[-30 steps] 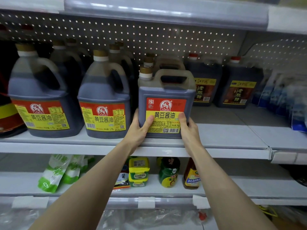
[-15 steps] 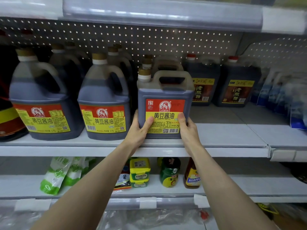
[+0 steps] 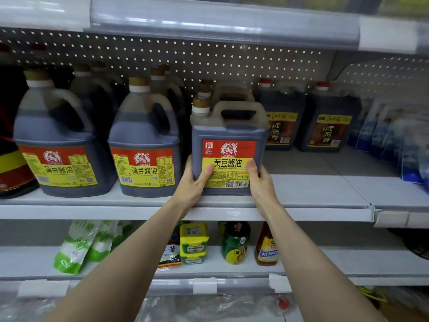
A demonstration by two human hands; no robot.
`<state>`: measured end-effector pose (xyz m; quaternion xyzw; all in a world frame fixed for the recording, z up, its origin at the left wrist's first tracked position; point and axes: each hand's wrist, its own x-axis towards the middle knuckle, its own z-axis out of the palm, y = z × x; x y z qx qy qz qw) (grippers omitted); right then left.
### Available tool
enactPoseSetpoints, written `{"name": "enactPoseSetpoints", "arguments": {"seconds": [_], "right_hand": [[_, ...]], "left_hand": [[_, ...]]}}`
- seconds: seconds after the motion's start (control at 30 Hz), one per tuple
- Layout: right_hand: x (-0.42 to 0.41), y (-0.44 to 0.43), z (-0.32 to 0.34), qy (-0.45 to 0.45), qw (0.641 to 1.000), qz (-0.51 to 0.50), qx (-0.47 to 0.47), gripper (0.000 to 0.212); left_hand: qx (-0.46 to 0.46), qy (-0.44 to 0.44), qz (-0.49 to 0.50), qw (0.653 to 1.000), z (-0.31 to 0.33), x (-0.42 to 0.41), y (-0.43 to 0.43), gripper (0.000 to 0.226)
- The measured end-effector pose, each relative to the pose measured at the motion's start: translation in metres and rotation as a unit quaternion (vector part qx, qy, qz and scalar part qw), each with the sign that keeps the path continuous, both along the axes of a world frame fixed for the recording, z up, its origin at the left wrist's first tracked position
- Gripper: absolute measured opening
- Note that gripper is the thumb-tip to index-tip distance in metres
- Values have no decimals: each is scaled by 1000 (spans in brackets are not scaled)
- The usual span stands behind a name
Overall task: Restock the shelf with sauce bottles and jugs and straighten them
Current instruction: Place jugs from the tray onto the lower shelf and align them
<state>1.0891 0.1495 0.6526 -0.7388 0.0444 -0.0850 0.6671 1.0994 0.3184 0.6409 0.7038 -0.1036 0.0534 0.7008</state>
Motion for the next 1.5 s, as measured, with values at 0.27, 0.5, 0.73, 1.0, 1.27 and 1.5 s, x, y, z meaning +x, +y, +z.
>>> {"name": "enactPoseSetpoints", "arguments": {"seconds": [0.27, 0.5, 0.73, 1.0, 1.27, 1.5], "right_hand": [[0, 0, -1, -5, 1000, -4, 2, 75], [-2, 0, 2, 5, 1000, 5, -11, 72], [-19, -8, 14, 16, 999, 25, -36, 45], [-70, -9, 76, -39, 998, 25, -50, 46], [-139, 9, 176, -124, 987, 28, -96, 52], [-208, 36, 264, -213, 971, 69, -83, 48]], "left_hand": [[11, 10, -1, 1000, 0, 1, 2, 63], [27, 31, 13, 999, 5, -1, 1, 57], [73, 81, 54, 993, 22, -19, 4, 56], [109, 49, 79, 990, 96, -66, 13, 65], [111, -58, 71, 990, 195, -143, 30, 58], [61, -137, 53, 987, 281, -233, 61, 65]]}}
